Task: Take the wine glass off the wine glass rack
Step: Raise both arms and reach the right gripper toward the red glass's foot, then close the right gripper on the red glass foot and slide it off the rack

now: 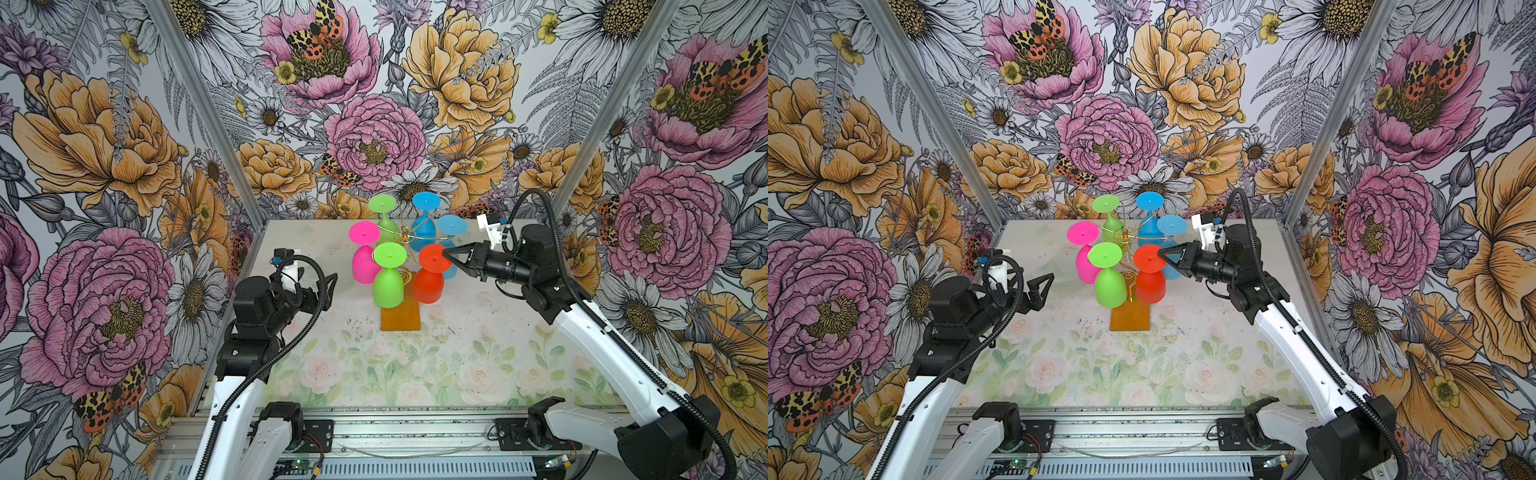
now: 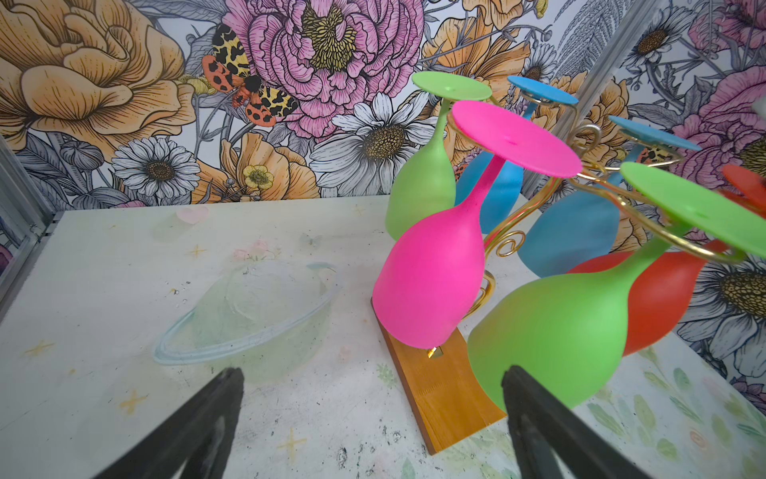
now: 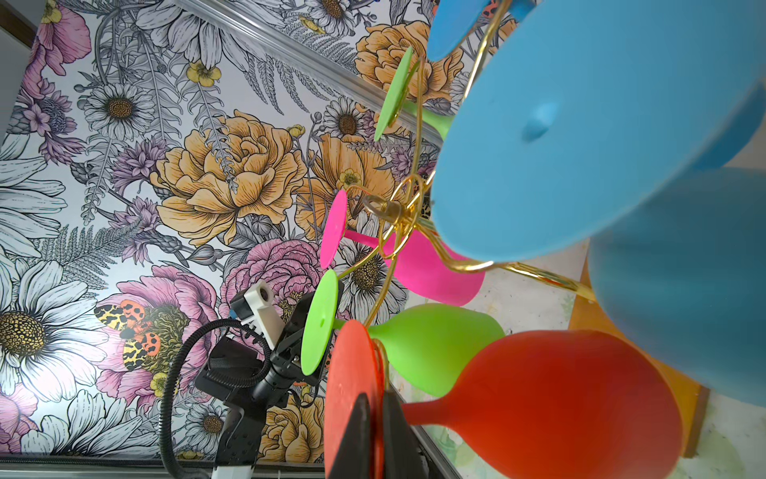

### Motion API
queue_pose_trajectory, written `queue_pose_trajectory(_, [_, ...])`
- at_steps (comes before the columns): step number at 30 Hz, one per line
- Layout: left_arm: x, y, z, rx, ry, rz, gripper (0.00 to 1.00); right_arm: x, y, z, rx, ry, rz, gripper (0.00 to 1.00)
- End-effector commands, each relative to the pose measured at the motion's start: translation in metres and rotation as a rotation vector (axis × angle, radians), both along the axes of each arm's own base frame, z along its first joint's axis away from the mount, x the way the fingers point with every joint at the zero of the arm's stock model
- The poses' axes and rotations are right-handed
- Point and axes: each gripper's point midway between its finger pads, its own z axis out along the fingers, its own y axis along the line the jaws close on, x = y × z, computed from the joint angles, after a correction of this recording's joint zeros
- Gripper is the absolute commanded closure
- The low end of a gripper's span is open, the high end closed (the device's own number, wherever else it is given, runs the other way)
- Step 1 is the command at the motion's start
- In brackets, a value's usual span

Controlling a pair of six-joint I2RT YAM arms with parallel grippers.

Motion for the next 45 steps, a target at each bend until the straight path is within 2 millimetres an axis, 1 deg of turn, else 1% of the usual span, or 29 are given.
queue_pose_trajectory(1, [-0.001,-0.004,0.002,-0.018,-0.013,-0.018,0.01,-0.005,0.003,0.004,0.016,-0.014,0.019,0.91])
queue_pose_trajectory(7, [-0.001,-0.004,0.003,-0.017,-0.014,-0.019,0.01,-0.008,0.004,0.006,0.027,-0.016,0.026,0.97])
queue_pose_trajectory(16, [-0.001,-0.003,0.003,-0.016,-0.017,-0.014,0.01,-0.014,0.006,0.01,0.05,-0.008,0.055,1.0])
queue_pose_trajectory(21, [-0.001,-0.004,0.003,-0.015,-0.014,-0.014,0.01,-0.015,0.008,0.015,0.086,-0.009,0.066,1.0])
queue_pose_trajectory(24, [-0.001,-0.003,0.003,-0.016,-0.016,-0.014,0.01,-0.015,0.012,0.024,0.171,-0.012,0.091,1.0])
queue_pose_trajectory(26, [-0.001,-0.004,0.003,-0.015,-0.015,-0.014,0.01,-0.013,0.014,0.026,0.2,-0.003,0.103,1.0])
queue_pose_trajectory(30, [-0.001,-0.003,0.002,-0.015,-0.016,-0.013,0.01,-0.011,0.014,0.024,0.193,0.006,0.095,1.0])
queue_pose_trajectory(35, [-0.001,-0.002,0.003,-0.013,-0.018,-0.008,0.01,-0.011,0.014,0.031,0.199,-0.004,0.092,1.0])
queue_pose_trajectory(38, [0.0,-0.002,0.003,-0.013,-0.017,-0.009,0.01,-0.009,0.014,0.032,0.201,0.001,0.09,1.0])
queue_pose_trajectory(45, [-0.001,-0.003,0.005,-0.012,-0.023,-0.01,0.01,-0.005,0.017,0.029,0.2,0.017,0.092,1.0])
